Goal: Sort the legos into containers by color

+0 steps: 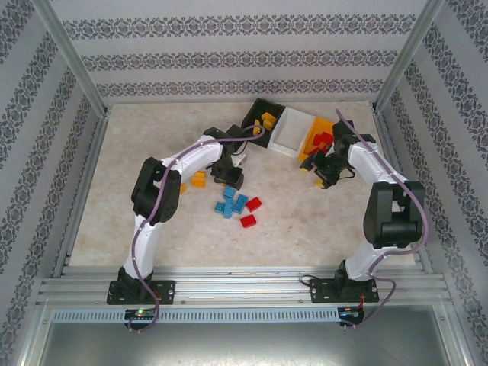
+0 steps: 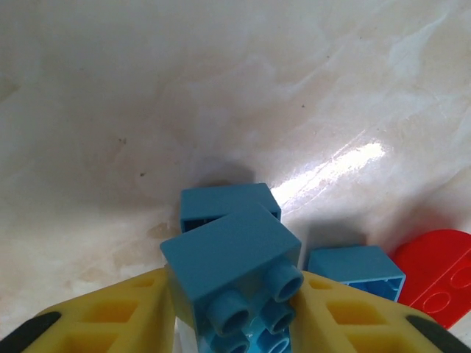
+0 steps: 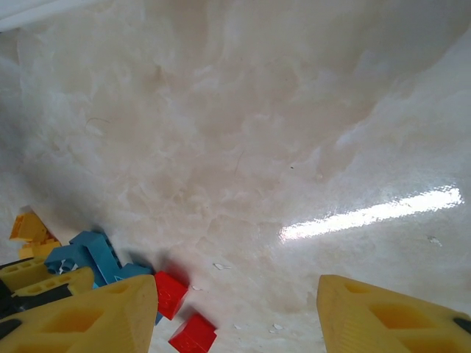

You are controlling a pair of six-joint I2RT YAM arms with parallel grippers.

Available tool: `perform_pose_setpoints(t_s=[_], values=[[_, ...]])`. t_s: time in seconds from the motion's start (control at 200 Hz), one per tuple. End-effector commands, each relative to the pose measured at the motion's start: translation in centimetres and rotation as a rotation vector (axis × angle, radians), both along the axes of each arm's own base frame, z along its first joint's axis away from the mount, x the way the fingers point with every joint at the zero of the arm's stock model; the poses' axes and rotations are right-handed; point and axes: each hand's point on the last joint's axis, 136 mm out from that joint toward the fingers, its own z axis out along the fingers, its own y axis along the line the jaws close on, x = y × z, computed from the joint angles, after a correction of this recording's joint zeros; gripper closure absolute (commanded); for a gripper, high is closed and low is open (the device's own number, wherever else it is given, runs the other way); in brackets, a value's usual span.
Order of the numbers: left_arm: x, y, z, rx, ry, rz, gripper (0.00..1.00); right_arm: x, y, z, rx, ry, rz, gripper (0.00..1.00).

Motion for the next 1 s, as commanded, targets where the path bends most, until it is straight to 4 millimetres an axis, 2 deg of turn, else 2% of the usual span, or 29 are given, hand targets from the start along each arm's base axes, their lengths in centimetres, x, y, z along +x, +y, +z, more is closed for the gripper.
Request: perform_pose_setpoints(t_s=[0.0, 0.355, 0.585, 0.684, 0.799, 0.994], values=[[-0.9, 0.4, 0.6, 0.004, 0.011, -0.001, 0.62, -0.4, 0.1, 0.7, -0.004, -0.017, -0.004, 0.4], [-0.2, 0.7, 5.0, -0.049, -0.047, 0.045, 0.62, -0.5, 0.5, 0.4, -0.005, -0.014, 0.005, 0.4], [1.1, -0.1, 7.2, -0.139, -0.055, 0.121, 0.62, -0.9, 0.6, 0.2, -0.005, -0.009, 0.013, 0.39], [2.2, -1.6, 8.5, -0.229, -0.049, 0.175, 0.62, -1.6, 0.4, -0.1, -0.009, -0.002, 0.011, 0.39], [4.3, -4.4, 10.2, -0.383, -0.038, 0.268, 0.62, -3.1, 0.6, -0.6, 0.002, 0.012, 0.006, 0.39], [10.5, -10.2, 13.0, -0.737, -0.004, 0.501, 0.61, -6.4, 0.8, -2.0, 0.012, 0.045, -0.008, 0.39]])
